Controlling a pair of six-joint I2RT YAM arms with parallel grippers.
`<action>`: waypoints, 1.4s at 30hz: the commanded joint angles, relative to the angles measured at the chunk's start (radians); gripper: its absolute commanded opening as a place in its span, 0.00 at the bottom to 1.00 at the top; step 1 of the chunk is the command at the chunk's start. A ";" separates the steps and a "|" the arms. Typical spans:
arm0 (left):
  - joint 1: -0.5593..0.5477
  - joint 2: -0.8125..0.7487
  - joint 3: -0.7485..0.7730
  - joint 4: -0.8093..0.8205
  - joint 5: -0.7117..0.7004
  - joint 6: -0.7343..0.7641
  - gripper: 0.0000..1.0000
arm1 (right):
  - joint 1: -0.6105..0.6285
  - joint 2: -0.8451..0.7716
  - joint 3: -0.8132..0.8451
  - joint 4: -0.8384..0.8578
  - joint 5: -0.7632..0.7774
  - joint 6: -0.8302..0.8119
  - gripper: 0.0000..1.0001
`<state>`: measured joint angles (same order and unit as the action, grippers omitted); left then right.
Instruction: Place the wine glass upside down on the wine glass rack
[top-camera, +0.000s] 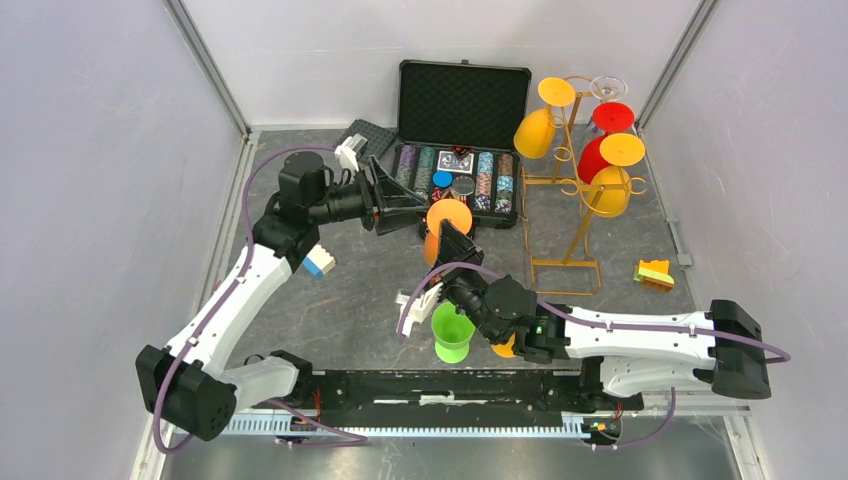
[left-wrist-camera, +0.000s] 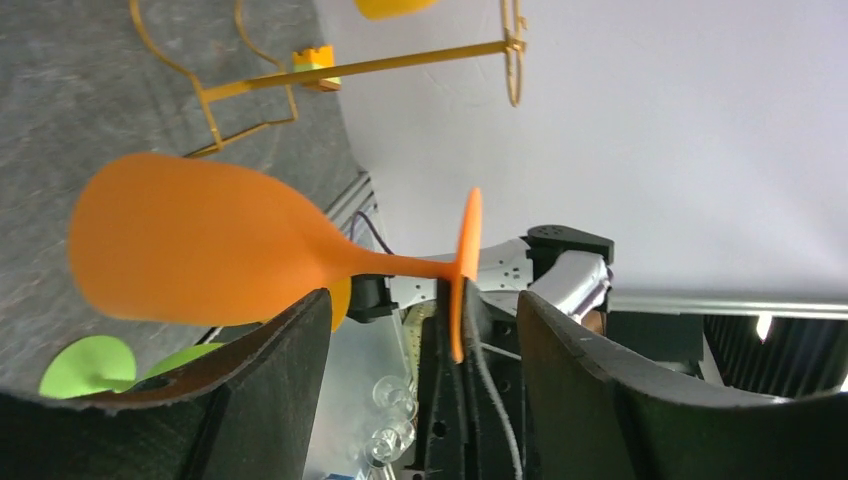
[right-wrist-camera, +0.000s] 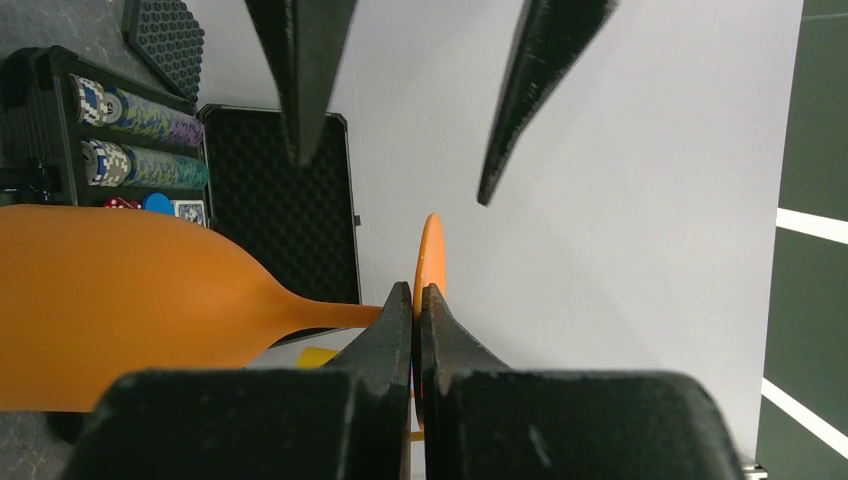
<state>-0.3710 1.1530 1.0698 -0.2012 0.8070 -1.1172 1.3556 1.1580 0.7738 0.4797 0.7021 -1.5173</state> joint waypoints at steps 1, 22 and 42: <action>-0.040 0.006 0.030 0.186 0.030 -0.089 0.71 | 0.021 -0.027 0.009 0.069 0.012 -0.028 0.00; -0.132 0.089 0.020 0.321 0.044 -0.133 0.02 | 0.043 -0.025 0.014 0.061 0.020 -0.029 0.00; -0.128 0.007 0.288 -0.390 -0.478 0.640 0.02 | -0.023 0.032 0.351 -0.627 -0.040 0.634 0.98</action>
<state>-0.4976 1.2217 1.2976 -0.4244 0.5121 -0.7467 1.3792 1.1790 0.9459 0.1192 0.7673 -1.1946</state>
